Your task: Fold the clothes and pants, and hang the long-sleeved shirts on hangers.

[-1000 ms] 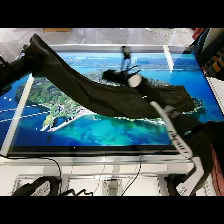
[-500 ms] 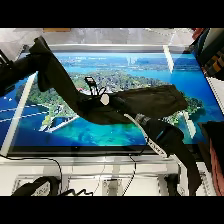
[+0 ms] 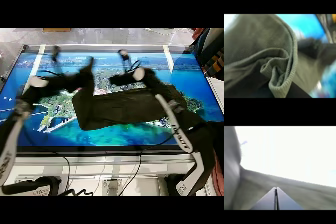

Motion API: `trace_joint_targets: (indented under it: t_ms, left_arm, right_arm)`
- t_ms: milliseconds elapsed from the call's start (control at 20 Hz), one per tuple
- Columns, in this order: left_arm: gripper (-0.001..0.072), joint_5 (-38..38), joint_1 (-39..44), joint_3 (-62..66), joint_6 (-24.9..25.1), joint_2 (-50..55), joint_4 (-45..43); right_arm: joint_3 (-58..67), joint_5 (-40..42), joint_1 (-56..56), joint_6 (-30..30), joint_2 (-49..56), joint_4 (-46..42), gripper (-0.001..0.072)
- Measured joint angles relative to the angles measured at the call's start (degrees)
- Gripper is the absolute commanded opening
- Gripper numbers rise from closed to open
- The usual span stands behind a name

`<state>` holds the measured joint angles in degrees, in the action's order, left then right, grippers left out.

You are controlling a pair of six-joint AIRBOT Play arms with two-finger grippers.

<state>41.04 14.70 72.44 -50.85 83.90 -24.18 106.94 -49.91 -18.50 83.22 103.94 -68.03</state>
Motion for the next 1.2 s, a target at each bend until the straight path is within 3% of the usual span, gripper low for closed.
trace_joint_targets:
  t_ms: [50,100,250,400,600,850,900,950,1000,1100,1200]
  left_arm:
    - [0.0697,0.0,3.0,0.0,-0.2,2.2,0.5]
    - [0.0715,0.3,5.9,0.0,-0.2,4.3,0.6]
    - [0.0712,0.2,11.6,0.0,0.4,7.6,0.7]
    - [0.0698,0.3,11.5,0.0,1.8,6.9,-0.3]
    - [0.0698,4.8,3.3,0.0,0.8,1.8,-7.3]
    - [0.0698,17.3,-13.3,-1.6,-8.8,-1.7,-20.4]
    - [0.0679,18.7,-16.1,-2.8,-9.7,-1.8,-21.5]
    - [0.0589,19.8,-18.6,-4.5,-10.6,-1.7,-22.0]
    - [0.0562,20.7,-20.4,-6.3,-10.7,-1.3,-21.9]
    - [0.0565,21.8,-22.7,-9.9,-9.5,-0.2,-20.1]
    - [0.0628,21.3,-23.1,-13.0,-8.3,1.7,-17.2]
  right_arm:
    - [0.0,-0.4,2.3,0.0,-1.5,-0.3,0.0033]
    - [0.0,-0.8,4.3,0.0,-2.8,-0.4,0.0033]
    - [0.0,-1.6,9.7,0.1,-5.9,-0.9,0.0033]
    - [0.0,-3.2,13.5,0.1,-7.4,-0.9,0.0033]
    - [0.0,-5.7,16.3,0.1,-8.1,-1.2,0.0034]
    - [0.0,-6.6,16.9,0.1,-8.3,-1.1,0.0034]
    - [0.0,-6.7,16.8,0.1,-8.3,-1.1,0.0034]
    - [0.0,-6.8,16.7,0.1,-8.3,-0.9,0.0034]
    - [0.0,-6.8,16.6,0.1,-8.4,-0.8,0.0033]
    - [0.0,-6.8,16.0,0.1,-8.4,-0.3,0.0034]
    - [0.0,-6.8,15.1,0.1,-8.4,0.0,0.0034]
